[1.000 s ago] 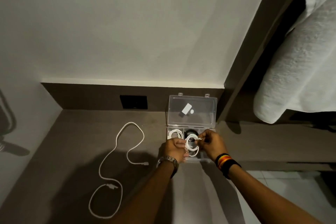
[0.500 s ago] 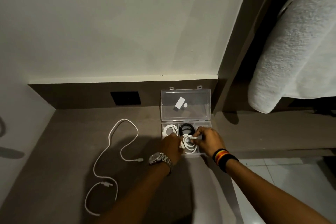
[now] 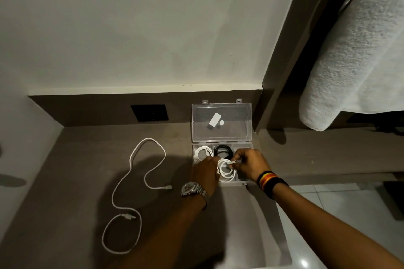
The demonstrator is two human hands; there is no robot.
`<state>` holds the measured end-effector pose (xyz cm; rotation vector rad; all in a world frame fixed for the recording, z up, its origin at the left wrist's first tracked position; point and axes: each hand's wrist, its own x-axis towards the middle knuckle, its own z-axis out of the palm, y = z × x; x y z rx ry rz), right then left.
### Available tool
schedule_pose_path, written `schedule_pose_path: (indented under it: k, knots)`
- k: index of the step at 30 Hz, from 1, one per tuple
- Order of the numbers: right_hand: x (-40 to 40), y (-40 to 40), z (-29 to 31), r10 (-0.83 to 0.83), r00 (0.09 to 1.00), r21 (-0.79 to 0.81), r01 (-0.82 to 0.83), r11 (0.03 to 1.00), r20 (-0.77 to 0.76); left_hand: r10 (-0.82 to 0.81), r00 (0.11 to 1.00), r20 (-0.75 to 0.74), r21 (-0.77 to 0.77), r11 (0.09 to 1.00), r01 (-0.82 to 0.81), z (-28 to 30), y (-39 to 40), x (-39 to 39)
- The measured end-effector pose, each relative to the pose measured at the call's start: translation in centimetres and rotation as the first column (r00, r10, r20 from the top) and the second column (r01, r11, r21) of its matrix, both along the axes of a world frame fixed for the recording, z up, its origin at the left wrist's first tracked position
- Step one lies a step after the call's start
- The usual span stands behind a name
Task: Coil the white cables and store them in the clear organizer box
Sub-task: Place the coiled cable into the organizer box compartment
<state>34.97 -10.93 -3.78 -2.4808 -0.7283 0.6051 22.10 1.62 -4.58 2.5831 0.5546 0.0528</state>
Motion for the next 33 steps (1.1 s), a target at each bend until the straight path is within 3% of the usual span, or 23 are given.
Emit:
schedule_pose_path:
  k: [6, 9, 13, 15, 18, 22, 26, 33]
  knots:
    - [-0.3, -0.1, -0.4, 0.069, 0.996, -0.070, -0.064, 0.996, 0.064, -0.086, 0.995, -0.041, 0.116, 0.989, 0.090, -0.9, -0.1, -0.3]
    - [-0.8, -0.1, -0.6, 0.132, 0.974, -0.098, -0.115, 0.989, 0.186, -0.107, 0.991, -0.081, 0.164, 0.979, 0.119, -1.2, 0.1, -0.3]
    - [-1.3, -0.4, -0.8, 0.269, 0.911, -0.155, -0.231, 0.961, 0.313, -0.061, 0.985, -0.161, 0.089, 0.993, 0.076, -0.9, 0.4, 0.0]
    - [-1.3, -0.8, -0.4, 0.349, 0.883, -0.204, -0.296, 0.933, 0.314, -0.055, 0.978, -0.200, 0.053, 0.996, 0.067, -0.2, 0.6, 0.1]
    - [-1.1, -0.8, 0.4, 0.482, 0.841, -0.296, -0.409, 0.863, 0.245, -0.153, 0.933, -0.325, 0.066, 0.981, 0.183, 1.2, 1.2, 0.8]
    - [-1.1, 0.1, 1.6, 0.571, 0.807, -0.432, -0.464, 0.773, 0.153, -0.211, 0.905, -0.370, 0.226, 0.924, 0.308, 2.0, 1.0, 1.9]
    - [-1.4, 0.8, 2.5, 0.586, 0.792, -0.502, -0.441, 0.744, 0.173, -0.252, 0.895, -0.367, 0.359, 0.850, 0.386, 1.7, 0.3, 2.4]
    - [-3.3, 1.3, 2.1, 0.560, 0.761, -0.500, -0.364, 0.786, 0.327, -0.259, 0.908, -0.330, 0.339, 0.865, 0.370, 1.9, -0.1, 2.0]
